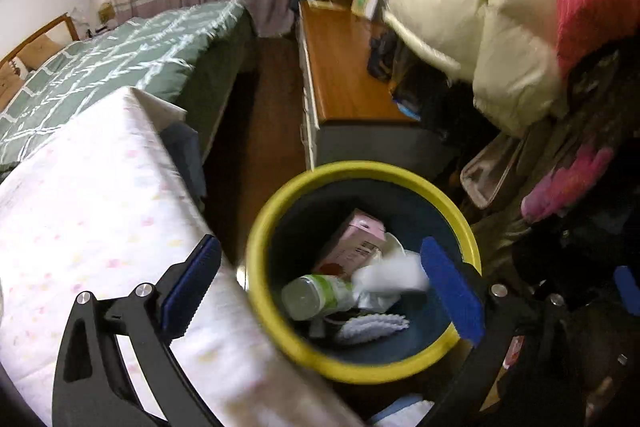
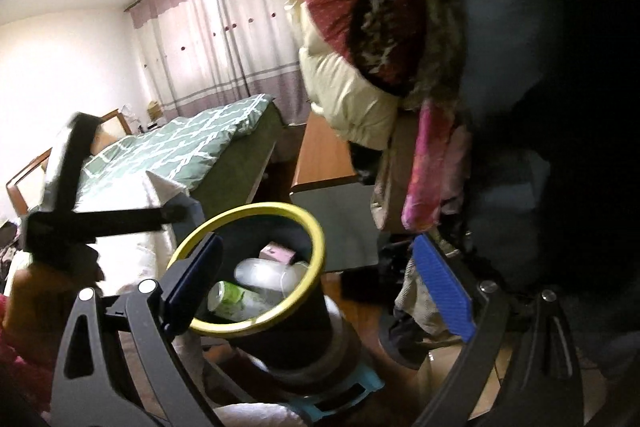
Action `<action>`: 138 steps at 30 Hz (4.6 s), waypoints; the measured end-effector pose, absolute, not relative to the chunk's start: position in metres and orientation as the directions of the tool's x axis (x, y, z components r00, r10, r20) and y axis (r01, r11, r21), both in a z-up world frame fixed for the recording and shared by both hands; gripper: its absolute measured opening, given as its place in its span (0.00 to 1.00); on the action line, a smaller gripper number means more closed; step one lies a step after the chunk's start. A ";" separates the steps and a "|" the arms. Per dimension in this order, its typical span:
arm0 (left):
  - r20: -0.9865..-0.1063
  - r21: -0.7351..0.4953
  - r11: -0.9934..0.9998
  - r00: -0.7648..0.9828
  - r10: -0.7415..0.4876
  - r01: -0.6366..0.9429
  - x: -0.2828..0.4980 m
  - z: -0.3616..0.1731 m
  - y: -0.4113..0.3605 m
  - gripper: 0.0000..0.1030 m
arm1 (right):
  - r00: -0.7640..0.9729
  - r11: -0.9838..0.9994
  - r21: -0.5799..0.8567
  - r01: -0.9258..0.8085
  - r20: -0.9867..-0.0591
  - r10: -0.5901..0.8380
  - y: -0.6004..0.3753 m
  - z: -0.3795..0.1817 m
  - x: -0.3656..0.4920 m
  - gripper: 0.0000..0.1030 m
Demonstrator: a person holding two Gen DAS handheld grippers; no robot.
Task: Collect trash
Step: 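Carry the pill bottle over the bin and open the left gripper, then grasp the clear green-banded plastic cup with the right gripper and lift it, then carry the plastic cup over the bin and open the right gripper, then grasp the pale green box with the left gripper and lift it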
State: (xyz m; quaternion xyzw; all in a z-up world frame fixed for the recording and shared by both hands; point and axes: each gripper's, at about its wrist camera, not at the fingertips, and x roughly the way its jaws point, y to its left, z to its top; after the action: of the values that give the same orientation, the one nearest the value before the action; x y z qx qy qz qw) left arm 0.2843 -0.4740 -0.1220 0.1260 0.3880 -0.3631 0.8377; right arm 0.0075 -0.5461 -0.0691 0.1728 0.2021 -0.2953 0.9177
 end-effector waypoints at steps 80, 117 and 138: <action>-0.589 -0.181 0.938 0.796 0.137 -0.295 0.371 -0.134 0.069 0.96 | 0.653 0.976 0.101 -0.191 -0.729 0.204 -0.222 -0.074 0.384 0.46; -0.627 -0.095 0.980 0.776 0.077 -0.175 0.370 -0.129 0.011 0.96 | 0.818 0.904 0.199 0.378 -0.529 -0.226 -0.445 -0.074 0.210 0.66; -0.793 0.037 0.952 0.571 0.213 -0.303 0.461 -0.156 -0.064 0.96 | 0.851 0.939 0.141 0.314 -0.481 -0.212 -0.422 -0.071 0.212 0.72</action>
State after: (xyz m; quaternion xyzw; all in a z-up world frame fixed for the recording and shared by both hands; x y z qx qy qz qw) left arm 0.4606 -0.0642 -0.1560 -0.0513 0.4395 0.1457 0.8848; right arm 0.2120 -0.4216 -0.0714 0.1079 0.2362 -0.1375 0.9558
